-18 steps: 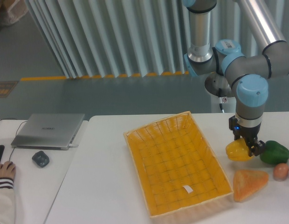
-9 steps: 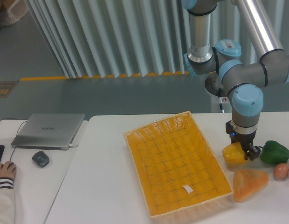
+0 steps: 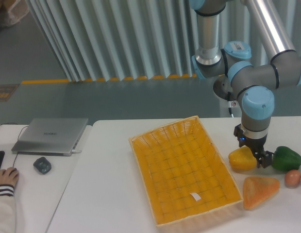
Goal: Place the yellow pepper on the table
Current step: 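Open the gripper and raise it away from the yellow pepper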
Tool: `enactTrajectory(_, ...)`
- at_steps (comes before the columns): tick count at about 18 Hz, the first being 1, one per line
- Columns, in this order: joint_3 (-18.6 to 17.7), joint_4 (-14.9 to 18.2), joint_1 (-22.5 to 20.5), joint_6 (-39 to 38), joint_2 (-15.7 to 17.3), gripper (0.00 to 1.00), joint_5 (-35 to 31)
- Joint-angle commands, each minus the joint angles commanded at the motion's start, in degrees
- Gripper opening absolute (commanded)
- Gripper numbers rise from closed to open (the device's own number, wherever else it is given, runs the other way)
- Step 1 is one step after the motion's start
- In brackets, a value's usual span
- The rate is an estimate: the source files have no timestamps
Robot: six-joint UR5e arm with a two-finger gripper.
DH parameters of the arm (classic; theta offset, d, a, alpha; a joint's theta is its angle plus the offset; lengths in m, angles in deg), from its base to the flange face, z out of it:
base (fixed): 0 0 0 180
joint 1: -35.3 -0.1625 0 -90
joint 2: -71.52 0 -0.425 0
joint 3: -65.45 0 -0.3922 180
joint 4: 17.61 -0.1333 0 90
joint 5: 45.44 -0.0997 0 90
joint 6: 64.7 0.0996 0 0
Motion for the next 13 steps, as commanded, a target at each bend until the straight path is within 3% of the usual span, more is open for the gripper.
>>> enactTrajectory(2, 1.6, -2.1, 0.3, 0.7, 0.8, 1.00, -0.3)
enactTrajectory(6, 4.9, -2.9, 0.8, 1.0, 0.9, 1.00, -0.4)
enactTrajectory(8, 5.0, -3.4, 0.8, 0.5, 0.9, 1.00, -0.5)
enactTrajectory(10, 5.2, -6.7, 0.8, 0.9, 0.7, 1.00, -0.7)
enactTrajectory(13, 5.0, -7.1, 0.6, 1.6, 1.0, 1.00, -0.5)
